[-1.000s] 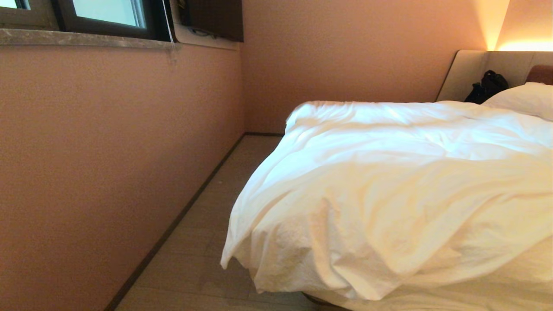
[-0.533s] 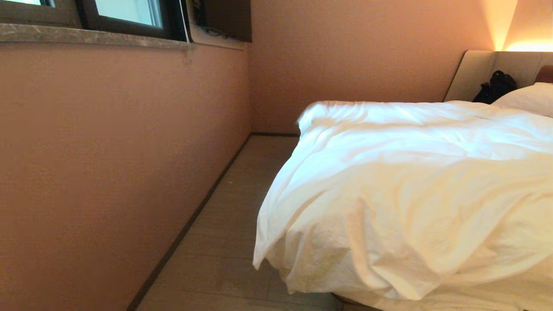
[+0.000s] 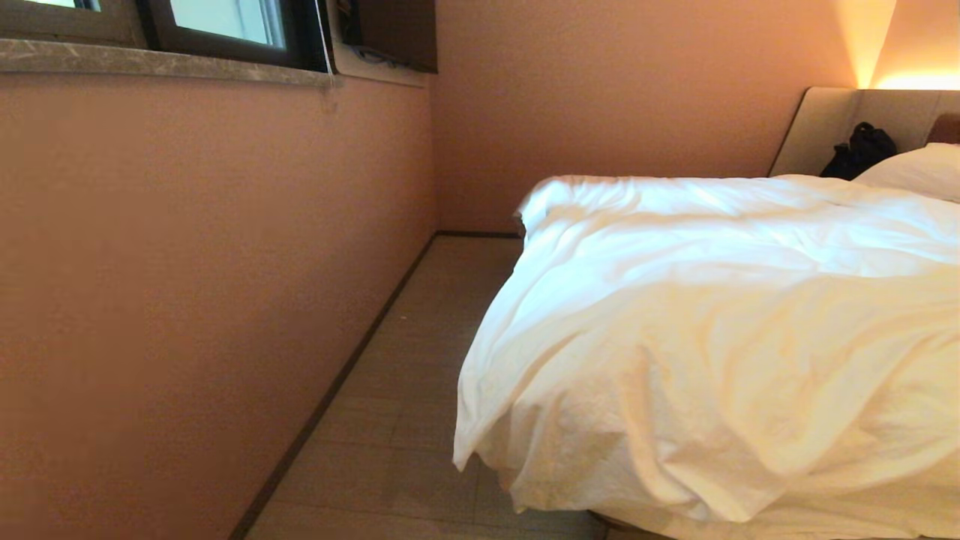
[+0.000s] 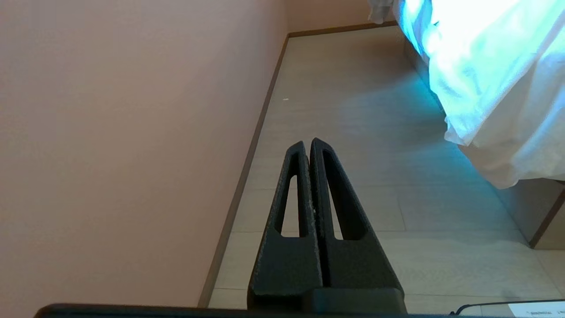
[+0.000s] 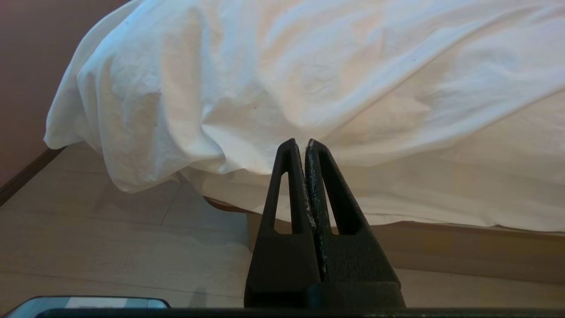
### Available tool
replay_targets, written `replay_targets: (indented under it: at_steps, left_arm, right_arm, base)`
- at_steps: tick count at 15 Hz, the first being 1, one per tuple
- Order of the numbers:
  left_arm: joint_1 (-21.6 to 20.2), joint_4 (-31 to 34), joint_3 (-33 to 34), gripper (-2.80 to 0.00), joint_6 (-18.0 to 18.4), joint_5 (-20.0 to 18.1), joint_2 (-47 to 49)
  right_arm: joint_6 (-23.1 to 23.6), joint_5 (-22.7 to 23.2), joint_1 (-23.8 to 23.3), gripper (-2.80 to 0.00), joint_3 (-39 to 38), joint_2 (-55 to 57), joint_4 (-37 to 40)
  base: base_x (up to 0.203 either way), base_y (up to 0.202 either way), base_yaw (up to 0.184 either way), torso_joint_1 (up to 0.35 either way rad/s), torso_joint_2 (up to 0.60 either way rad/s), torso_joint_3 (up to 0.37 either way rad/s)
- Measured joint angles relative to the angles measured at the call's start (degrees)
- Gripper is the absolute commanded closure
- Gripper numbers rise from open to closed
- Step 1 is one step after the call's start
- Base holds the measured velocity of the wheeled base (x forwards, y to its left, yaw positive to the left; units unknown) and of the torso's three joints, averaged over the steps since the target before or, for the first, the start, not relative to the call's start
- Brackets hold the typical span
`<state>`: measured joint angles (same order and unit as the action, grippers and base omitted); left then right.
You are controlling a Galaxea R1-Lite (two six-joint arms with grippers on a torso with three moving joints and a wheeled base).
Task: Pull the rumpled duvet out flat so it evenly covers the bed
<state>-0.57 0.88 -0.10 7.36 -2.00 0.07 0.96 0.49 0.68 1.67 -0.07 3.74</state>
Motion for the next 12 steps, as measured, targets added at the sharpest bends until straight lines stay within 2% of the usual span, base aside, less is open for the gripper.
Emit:
replay_targets:
  at_steps: [4,12]
  left_arm:
    - [0.00,0.00,0.00,0.00,0.05,0.07,0.00]
    - [0.00,-0.01,0.00,0.00,-0.26,0.24,0.00]
  right_arm:
    - [-0.02,0.04,0.00,0.00,0.00,0.00,0.05]
    - [0.00,0.02,0.00,0.00,0.00,0.00,0.02]
  base:
    - [-0.023,0.000,0.000,0.004,0.00,0.000]
    - [-0.191,0.000,0.001,0.001,0.00,0.003]
